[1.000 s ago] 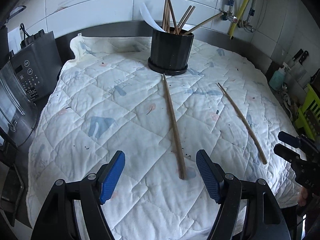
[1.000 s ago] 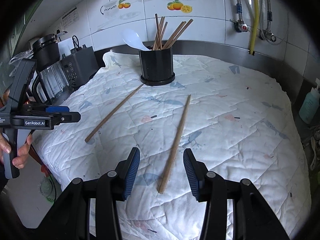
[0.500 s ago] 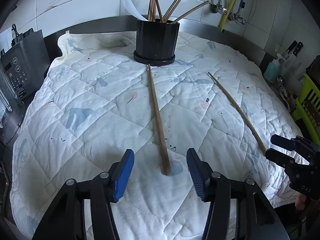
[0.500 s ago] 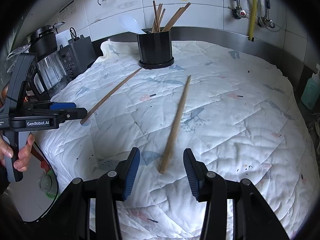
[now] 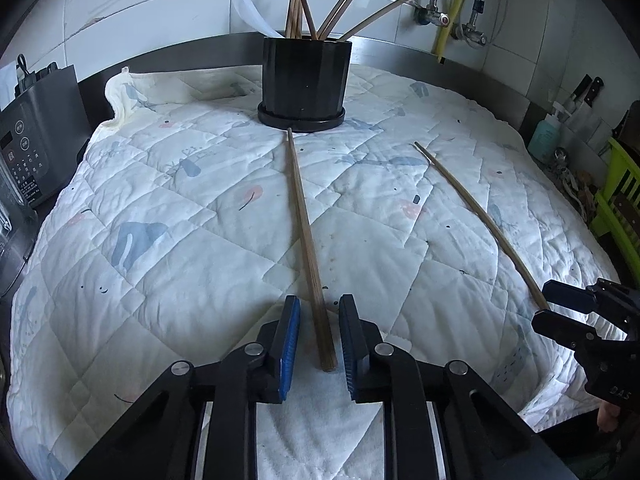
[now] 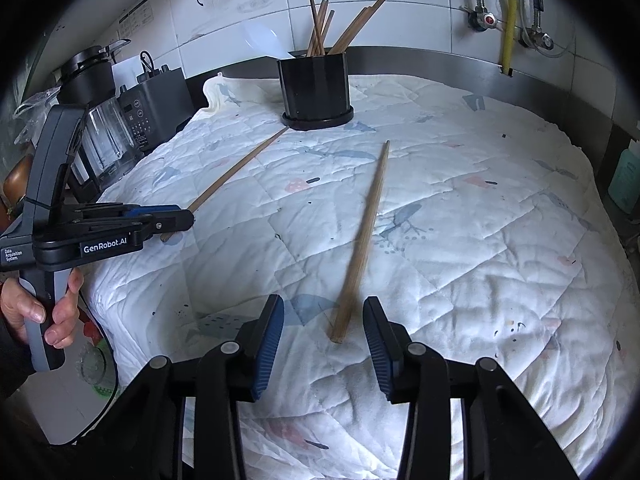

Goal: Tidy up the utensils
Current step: 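Close the left tool on a chopstick while the right tool grasps the other, then lift both held chopsticks and carry them over the black holder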

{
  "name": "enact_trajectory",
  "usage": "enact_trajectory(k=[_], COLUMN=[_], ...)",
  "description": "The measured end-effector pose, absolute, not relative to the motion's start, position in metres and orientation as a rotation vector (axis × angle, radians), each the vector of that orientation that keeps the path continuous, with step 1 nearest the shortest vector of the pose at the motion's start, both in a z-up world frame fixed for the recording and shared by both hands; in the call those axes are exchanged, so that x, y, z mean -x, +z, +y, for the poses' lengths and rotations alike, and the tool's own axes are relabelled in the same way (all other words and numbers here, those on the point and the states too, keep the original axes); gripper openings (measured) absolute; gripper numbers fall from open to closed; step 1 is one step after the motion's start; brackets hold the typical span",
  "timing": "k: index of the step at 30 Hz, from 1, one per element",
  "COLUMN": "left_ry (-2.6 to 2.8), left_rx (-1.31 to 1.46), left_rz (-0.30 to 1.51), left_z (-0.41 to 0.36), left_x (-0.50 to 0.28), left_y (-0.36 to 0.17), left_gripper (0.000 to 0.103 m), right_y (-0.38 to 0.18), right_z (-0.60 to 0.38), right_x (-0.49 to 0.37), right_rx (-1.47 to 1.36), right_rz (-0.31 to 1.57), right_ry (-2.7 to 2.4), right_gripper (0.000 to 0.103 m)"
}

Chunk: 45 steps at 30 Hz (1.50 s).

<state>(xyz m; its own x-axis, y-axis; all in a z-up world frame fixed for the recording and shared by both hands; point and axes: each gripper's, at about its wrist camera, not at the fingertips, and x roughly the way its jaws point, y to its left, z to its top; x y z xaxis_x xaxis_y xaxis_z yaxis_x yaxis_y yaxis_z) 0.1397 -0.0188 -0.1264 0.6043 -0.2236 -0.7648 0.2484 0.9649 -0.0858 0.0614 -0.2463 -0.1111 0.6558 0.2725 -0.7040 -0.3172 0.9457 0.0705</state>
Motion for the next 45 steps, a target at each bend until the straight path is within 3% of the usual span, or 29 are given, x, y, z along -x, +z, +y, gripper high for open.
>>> enact_trajectory(k=[11,13,17,21,45], left_ry=[-0.216,-0.216,-0.218,-0.218,-0.237], left_rx=[-0.111,-0.101,-0.095,-0.094,-0.058], left_rz=[0.822,0.821,0.818,0.801,0.658], left_z=[-0.033,-0.031,-0.025,-0.02,0.004], left_x=[-0.139,-0.14,-0.138,-0.134,-0.144], left_y=[-0.131,-0.131,-0.127,-0.118,-0.037], left_gripper=[0.008,0.007,0.007,0.006,0.006], right_y=[-0.118,-0.119,-0.12,-0.118,-0.024], right_z=[-0.248,-0.247,-0.247,-0.247,-0.249], right_x=[-0.064,-0.065,-0.065,-0.063,-0.08], right_rx=[0.035,0.033,0.057,0.073,0.122], right_rz=[0.784,0.776,0.763,0.755,0.501], right_ry=[0.316,0.305,0.263,0.246,0.269], right_gripper=[0.034,0.031,0.015,0.01,0.01])
